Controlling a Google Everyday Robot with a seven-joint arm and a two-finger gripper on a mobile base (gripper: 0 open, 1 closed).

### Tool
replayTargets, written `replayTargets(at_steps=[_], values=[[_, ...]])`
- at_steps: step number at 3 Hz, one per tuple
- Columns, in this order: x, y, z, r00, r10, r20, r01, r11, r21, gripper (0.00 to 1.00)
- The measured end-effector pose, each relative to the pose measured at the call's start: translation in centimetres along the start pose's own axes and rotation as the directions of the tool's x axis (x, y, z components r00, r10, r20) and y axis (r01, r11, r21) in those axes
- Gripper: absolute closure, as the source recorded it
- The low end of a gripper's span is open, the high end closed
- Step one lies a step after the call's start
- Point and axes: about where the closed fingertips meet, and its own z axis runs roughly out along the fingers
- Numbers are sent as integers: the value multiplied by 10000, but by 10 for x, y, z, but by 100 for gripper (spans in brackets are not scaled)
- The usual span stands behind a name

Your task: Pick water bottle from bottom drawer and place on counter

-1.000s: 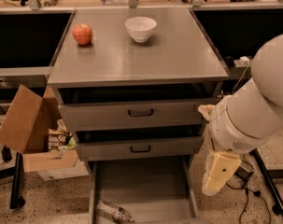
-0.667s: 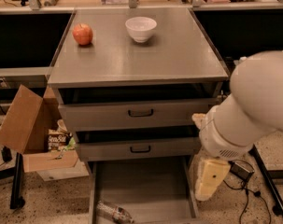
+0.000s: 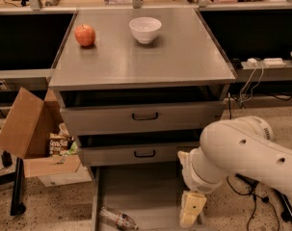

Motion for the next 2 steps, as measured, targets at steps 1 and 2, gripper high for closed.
replayTargets(at_steps=[1,2], values=[[-3,11,64,9985,131,536,-102,9985,-543,0],[-11,25,133,9881,555,1431,-382,9919,-1208,0]])
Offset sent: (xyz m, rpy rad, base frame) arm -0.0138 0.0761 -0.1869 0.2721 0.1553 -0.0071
